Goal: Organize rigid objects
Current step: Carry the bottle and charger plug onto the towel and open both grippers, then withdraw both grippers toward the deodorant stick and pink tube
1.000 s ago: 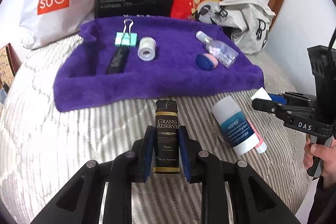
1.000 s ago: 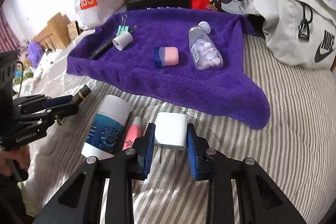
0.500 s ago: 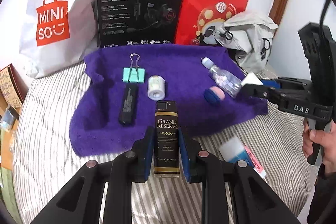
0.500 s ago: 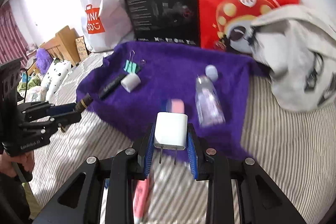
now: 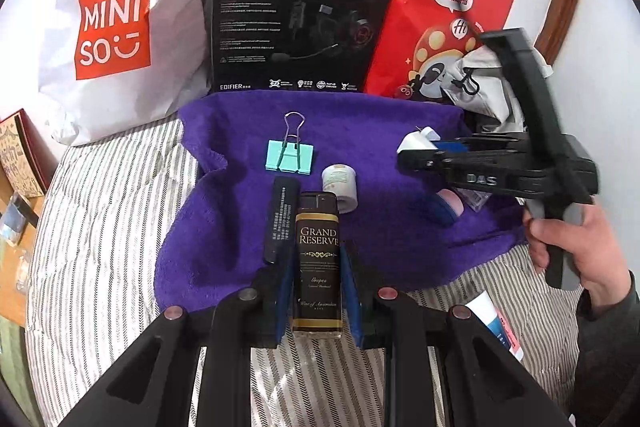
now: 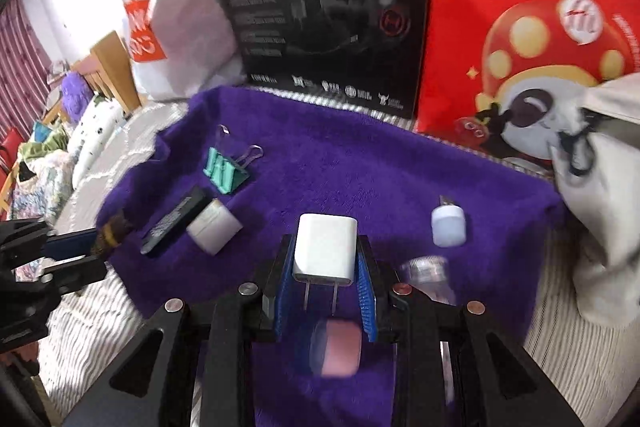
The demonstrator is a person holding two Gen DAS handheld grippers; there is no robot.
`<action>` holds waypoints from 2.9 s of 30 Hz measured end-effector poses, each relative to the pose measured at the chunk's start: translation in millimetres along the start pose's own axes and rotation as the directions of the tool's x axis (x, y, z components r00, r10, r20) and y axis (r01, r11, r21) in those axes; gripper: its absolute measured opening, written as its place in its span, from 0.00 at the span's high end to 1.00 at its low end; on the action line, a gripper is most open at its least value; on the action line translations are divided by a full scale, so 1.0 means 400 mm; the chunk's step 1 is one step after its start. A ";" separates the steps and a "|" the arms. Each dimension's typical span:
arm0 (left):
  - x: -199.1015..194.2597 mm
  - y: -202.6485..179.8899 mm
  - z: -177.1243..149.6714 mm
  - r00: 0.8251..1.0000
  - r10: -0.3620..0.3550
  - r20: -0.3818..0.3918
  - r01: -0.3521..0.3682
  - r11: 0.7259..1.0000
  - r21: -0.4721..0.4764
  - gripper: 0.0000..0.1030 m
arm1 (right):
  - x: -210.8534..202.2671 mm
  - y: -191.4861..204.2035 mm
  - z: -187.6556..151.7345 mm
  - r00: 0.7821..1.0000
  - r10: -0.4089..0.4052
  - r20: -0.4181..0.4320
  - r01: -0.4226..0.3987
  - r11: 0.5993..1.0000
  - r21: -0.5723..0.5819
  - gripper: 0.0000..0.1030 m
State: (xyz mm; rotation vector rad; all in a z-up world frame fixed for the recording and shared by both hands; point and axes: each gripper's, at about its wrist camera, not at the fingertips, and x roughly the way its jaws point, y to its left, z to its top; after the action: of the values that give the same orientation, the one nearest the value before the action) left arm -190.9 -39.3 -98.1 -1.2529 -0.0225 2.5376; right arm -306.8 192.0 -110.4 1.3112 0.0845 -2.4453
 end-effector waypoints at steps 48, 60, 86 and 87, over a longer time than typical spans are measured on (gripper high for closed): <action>0.185 -0.067 0.080 0.986 0.090 -0.141 -0.078 0.993 0.089 0.78 | -0.259 -0.122 -0.220 0.999 -0.053 0.011 0.051 0.990 0.131 0.34; 0.201 -0.089 0.071 0.977 0.147 -0.153 -0.126 0.982 0.139 0.77 | -0.289 -0.147 -0.297 0.999 -0.036 -0.002 0.036 0.978 0.203 0.34; 0.020 -0.216 -0.048 0.993 -0.024 -0.117 0.016 0.998 -0.063 0.00 | -0.371 -0.114 -0.407 0.998 -0.063 0.008 0.059 0.962 0.265 0.01; 0.023 -0.232 -0.064 0.991 -0.033 -0.127 0.025 0.997 -0.068 0.00 | -0.377 -0.110 -0.413 0.997 -0.078 0.012 0.072 0.962 0.263 0.00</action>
State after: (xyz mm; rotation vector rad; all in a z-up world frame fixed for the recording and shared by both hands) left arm -151.4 48.5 -107.1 -1.4274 -0.0963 2.4454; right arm -115.0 312.8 -86.4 1.4105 -0.2076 -2.6042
